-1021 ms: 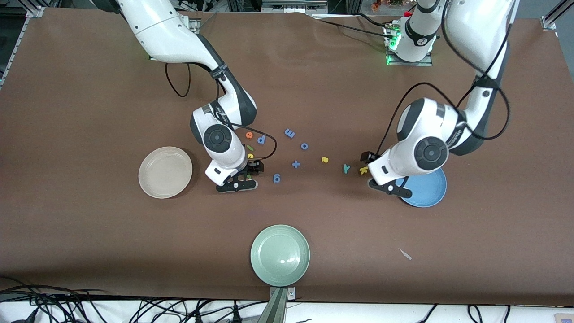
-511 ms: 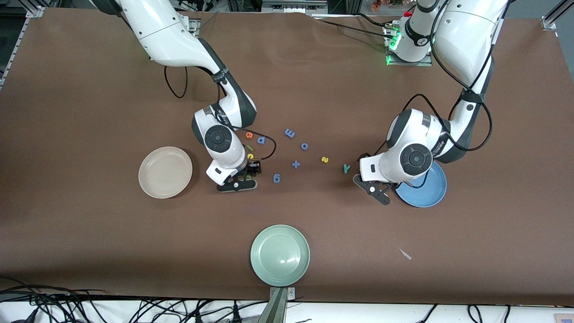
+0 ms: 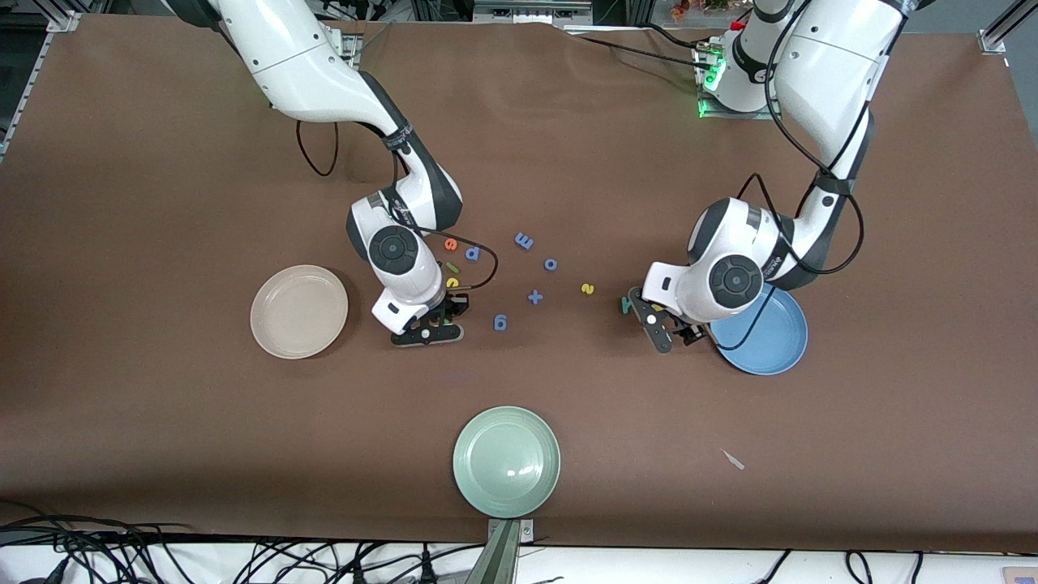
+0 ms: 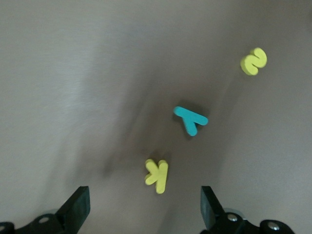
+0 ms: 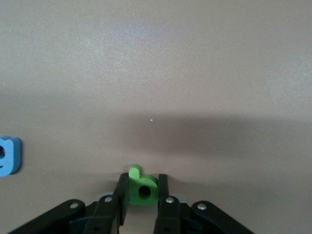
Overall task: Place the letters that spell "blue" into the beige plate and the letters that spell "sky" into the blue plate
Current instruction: 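Drop the b in the beige plate while the left gripper drops k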
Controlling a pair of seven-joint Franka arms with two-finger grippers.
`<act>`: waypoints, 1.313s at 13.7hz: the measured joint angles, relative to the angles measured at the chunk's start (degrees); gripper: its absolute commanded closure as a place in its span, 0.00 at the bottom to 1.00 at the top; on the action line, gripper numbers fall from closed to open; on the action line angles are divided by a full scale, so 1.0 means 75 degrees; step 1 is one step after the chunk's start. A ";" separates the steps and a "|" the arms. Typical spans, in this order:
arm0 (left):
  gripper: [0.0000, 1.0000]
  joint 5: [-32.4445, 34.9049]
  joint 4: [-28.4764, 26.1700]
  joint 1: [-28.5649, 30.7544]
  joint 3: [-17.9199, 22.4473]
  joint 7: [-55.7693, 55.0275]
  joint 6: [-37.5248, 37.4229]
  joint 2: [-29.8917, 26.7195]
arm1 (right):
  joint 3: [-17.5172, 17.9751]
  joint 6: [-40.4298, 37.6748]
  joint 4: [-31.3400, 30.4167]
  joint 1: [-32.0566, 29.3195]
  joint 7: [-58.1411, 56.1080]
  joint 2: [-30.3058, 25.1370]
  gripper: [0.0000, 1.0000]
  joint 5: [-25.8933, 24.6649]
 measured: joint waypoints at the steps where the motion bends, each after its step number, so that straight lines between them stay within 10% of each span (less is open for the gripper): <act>1: 0.00 0.0000 -0.0153 -0.0013 -0.0013 0.0209 0.0256 0.0012 | -0.0001 0.0000 0.0000 0.0000 -0.0008 -0.0002 0.94 0.0000; 4: 0.20 0.0000 -0.0500 -0.0028 -0.0038 0.0476 0.0704 0.0041 | -0.0075 -0.0174 0.0022 -0.0007 -0.0291 -0.0073 0.94 -0.0005; 7: 0.71 0.0000 -0.0573 -0.0029 -0.0040 0.0510 0.0899 0.0076 | -0.0497 -0.1225 0.0087 -0.0152 -0.1453 -0.0493 0.94 -0.0011; 10: 0.99 0.0000 -0.0584 -0.0034 -0.0038 0.0517 0.1025 0.0099 | -0.1083 -0.2602 0.0111 -0.0351 -0.2902 -0.1234 0.94 -0.0026; 16: 1.00 0.0000 -0.0500 -0.0019 -0.0030 0.0530 0.0817 0.0029 | -0.2249 -0.1933 -0.1522 -0.0398 -0.4916 -0.2227 0.90 -0.0032; 18: 1.00 0.0000 -0.0372 0.0021 0.0008 0.0530 0.0327 -0.0178 | -0.2385 -0.1090 -0.2377 -0.0408 -0.5131 -0.2362 0.60 -0.0031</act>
